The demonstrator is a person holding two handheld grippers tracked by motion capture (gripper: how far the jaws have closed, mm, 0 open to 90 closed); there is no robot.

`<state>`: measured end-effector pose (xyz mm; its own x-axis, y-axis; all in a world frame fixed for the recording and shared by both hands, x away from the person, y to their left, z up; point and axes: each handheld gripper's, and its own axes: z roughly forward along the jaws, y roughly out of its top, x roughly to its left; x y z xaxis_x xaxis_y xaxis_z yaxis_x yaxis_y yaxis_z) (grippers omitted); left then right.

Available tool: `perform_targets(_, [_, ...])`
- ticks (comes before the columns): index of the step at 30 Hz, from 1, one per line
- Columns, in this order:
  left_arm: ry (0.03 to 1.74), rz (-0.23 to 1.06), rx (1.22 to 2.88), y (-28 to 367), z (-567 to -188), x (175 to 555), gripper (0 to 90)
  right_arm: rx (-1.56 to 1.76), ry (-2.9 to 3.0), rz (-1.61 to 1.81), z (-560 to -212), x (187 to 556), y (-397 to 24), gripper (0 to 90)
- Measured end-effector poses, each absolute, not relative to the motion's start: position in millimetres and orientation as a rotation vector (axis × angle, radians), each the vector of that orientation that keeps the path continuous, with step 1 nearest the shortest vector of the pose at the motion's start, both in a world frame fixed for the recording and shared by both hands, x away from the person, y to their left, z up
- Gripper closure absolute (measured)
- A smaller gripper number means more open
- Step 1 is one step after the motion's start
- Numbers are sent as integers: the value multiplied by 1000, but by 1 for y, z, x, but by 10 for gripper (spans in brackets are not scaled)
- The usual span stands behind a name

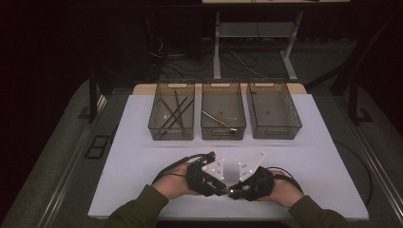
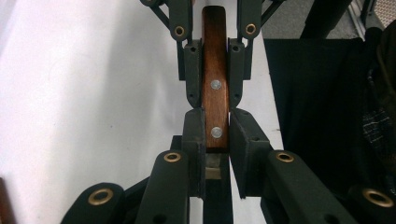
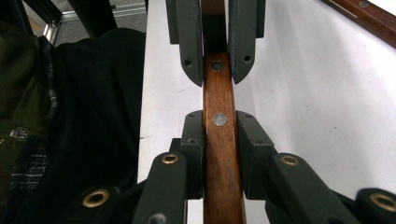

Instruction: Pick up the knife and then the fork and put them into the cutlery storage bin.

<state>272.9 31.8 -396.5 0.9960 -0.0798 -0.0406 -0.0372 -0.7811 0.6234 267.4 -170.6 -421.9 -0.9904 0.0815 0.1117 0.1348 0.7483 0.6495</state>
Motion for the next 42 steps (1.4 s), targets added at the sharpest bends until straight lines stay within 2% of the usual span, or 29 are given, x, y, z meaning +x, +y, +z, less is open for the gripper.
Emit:
perform_targets(8, [-61,-76,2430,34,-397,273,744,-207,-2838,-1080,-420,267,-173,751])
perform_targets(10, [0,-81,2399,38,-396,277,604,-216,-2846,-1079,-420,268,-174,751])
perform_targets(13, [108,-76,2336,51,-394,280,489,-248,-2863,-1079,-419,270,-178,751])
perform_targets(19, [261,-8,2235,79,-399,282,343,-316,-2867,-1113,-415,275,-189,751])
perform_targets(29, [469,162,2123,121,-407,278,202,-546,-2885,-1161,-409,287,-224,750])
perform_targets(36, [618,228,2060,143,-416,273,100,-699,-2859,-1209,-403,292,-242,750])
perform_targets(42, [668,253,2067,154,-427,266,0,-809,-2847,-1275,-392,298,-259,749])
